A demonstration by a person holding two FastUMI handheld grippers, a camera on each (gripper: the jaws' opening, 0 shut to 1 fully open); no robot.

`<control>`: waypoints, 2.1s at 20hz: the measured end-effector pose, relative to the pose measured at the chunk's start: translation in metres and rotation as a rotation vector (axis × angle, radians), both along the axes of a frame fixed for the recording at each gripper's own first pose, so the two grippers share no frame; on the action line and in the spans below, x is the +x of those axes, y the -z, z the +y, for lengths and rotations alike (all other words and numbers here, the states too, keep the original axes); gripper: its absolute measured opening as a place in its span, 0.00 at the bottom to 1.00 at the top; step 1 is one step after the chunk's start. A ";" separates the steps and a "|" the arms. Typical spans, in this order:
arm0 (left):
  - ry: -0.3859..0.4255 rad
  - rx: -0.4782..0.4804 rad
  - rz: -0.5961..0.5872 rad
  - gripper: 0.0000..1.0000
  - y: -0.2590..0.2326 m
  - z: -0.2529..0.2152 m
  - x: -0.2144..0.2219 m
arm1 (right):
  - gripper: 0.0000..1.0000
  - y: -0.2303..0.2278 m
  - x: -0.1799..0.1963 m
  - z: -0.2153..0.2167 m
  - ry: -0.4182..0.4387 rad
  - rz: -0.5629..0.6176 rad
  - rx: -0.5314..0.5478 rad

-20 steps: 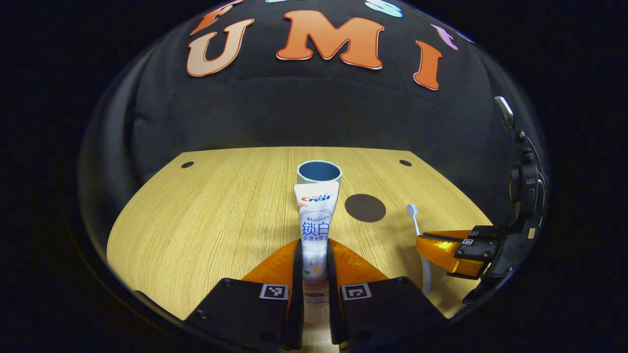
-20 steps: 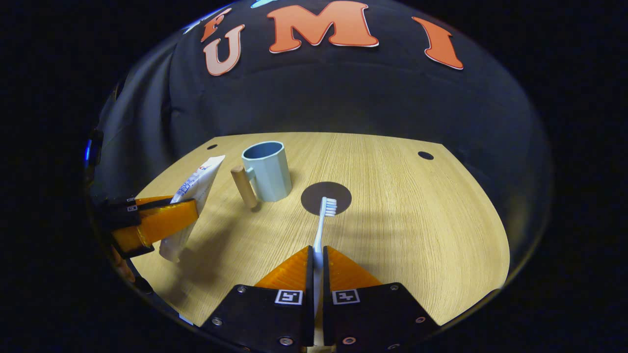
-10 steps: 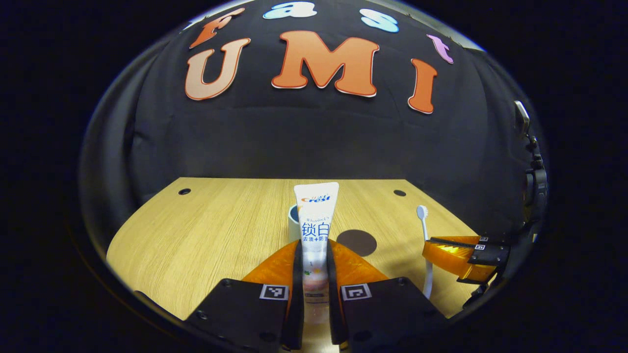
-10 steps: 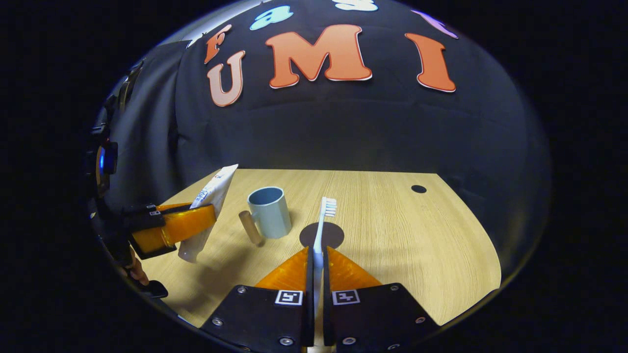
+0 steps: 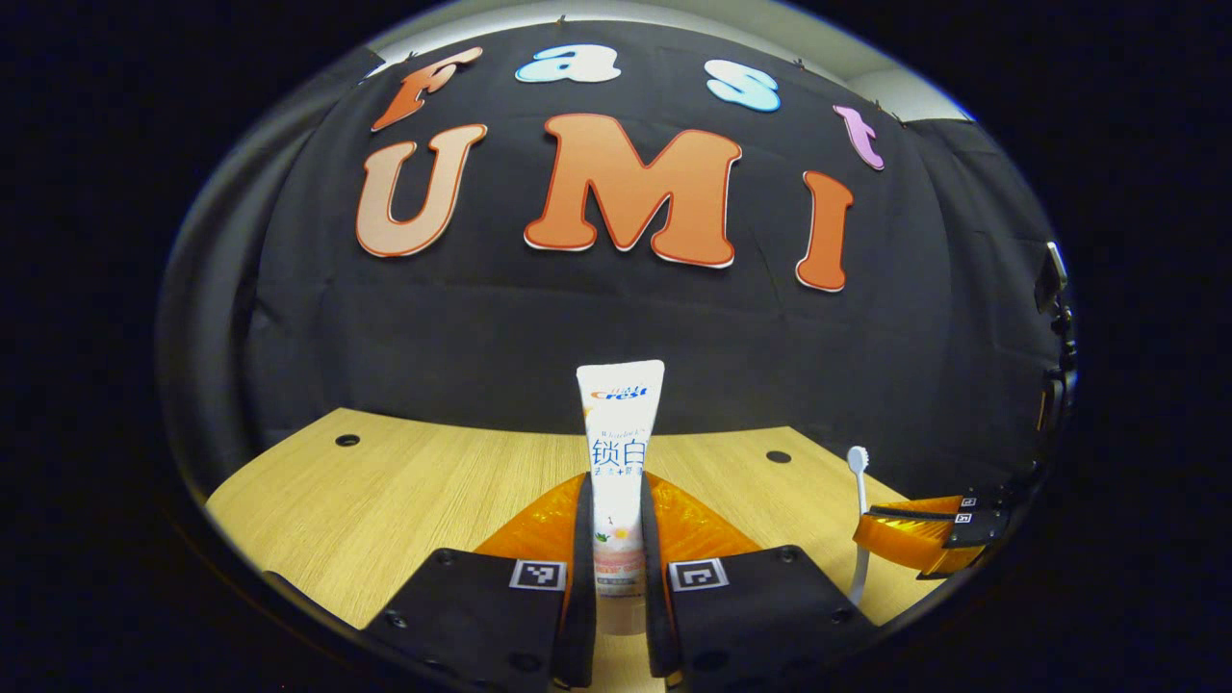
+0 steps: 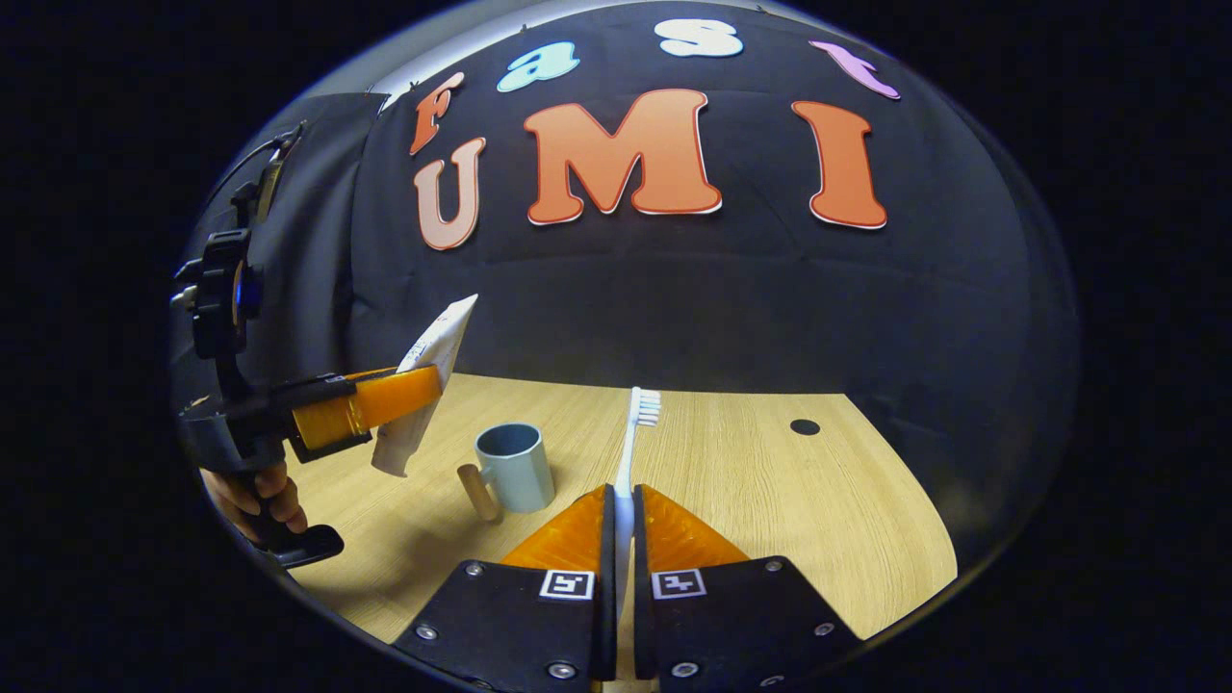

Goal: Put the toothbrush and toothpaste on the desktop into the cup, then pick up the cup and place it on the coaster on the desktop.

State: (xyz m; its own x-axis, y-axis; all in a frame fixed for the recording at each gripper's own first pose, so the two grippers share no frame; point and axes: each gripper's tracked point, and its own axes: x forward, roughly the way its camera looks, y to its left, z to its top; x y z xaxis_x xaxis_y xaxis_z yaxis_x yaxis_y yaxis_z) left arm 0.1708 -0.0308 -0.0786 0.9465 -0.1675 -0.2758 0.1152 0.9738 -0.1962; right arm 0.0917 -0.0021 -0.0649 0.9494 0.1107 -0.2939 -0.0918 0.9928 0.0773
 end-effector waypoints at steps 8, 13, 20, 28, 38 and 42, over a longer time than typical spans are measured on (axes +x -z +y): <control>-0.026 -0.025 -0.130 0.25 -0.020 0.004 0.055 | 0.07 -0.015 0.026 -0.021 0.011 -0.061 0.016; -0.004 -0.059 -0.123 0.25 0.002 -0.006 0.081 | 0.07 -0.019 0.040 -0.022 0.012 -0.081 0.037; 0.037 -0.089 -0.003 0.25 0.056 -0.017 0.098 | 0.07 -0.025 0.051 -0.010 -0.004 -0.108 0.036; 0.038 -0.125 0.038 0.25 0.079 -0.021 0.103 | 0.08 -0.029 0.054 -0.004 -0.011 -0.126 0.050; 0.043 -0.130 0.086 0.27 0.094 -0.010 0.090 | 0.07 -0.028 0.060 0.016 -0.039 -0.126 0.083; 0.059 -0.117 0.105 0.32 0.098 -0.012 0.077 | 0.07 -0.035 0.061 0.021 -0.048 -0.147 0.093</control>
State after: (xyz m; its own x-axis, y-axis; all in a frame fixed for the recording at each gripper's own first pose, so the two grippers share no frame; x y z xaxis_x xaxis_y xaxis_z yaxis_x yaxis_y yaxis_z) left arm 0.2483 -0.0425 -0.1765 0.9009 -0.2588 -0.3485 0.1443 0.9358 -0.3218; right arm 0.1527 0.0191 -0.0296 0.9744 0.1769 -0.1389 -0.1557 0.9762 0.1510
